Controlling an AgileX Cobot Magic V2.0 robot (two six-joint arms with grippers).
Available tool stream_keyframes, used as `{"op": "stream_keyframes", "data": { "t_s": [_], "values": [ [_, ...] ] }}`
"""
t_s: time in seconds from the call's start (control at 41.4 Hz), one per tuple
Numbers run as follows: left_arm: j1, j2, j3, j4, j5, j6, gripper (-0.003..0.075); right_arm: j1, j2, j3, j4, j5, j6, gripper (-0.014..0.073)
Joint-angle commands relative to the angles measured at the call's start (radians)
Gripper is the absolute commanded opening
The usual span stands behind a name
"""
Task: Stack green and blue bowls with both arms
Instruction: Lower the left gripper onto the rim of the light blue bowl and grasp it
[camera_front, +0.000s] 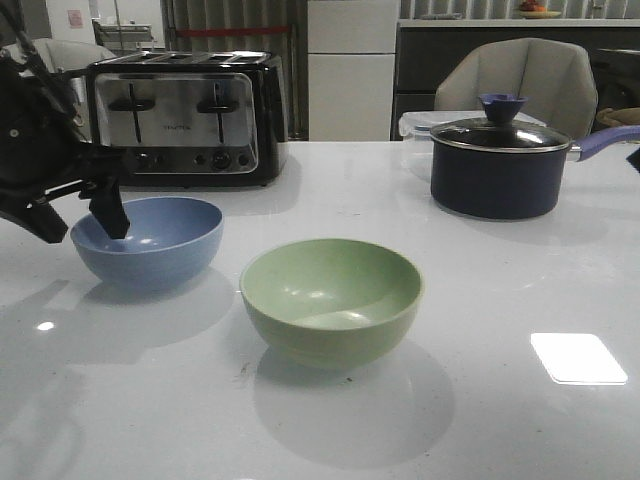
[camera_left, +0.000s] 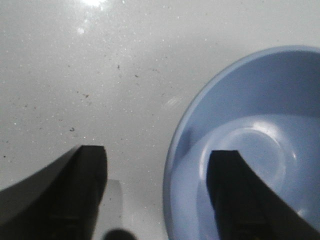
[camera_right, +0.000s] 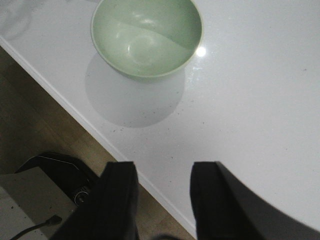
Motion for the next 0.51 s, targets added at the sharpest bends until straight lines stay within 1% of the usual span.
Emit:
{"op": "stream_keyframes", "data": {
  "t_s": [0.0, 0.121, 0.314, 0.483],
  "values": [
    [-0.006, -0.055, -0.031, -0.017, -0.039, 0.001, 0.031, -0.002, -0.012, -0.026, 0.002, -0.053, -0.007, 0.0388],
    [-0.006, -0.055, -0.031, -0.017, -0.026, 0.001, 0.0204, -0.002, -0.012, -0.026, 0.002, -0.053, -0.007, 0.0388],
    [-0.006, -0.055, -0.031, -0.017, 0.0, 0.001, 0.01, -0.002, -0.012, -0.026, 0.002, -0.053, -0.007, 0.0388],
    [-0.006, -0.093, -0.031, -0.017, 0.042, 0.022, 0.0093, -0.002, -0.012, -0.026, 0.002, -0.053, -0.007, 0.0388]
  ]
}}
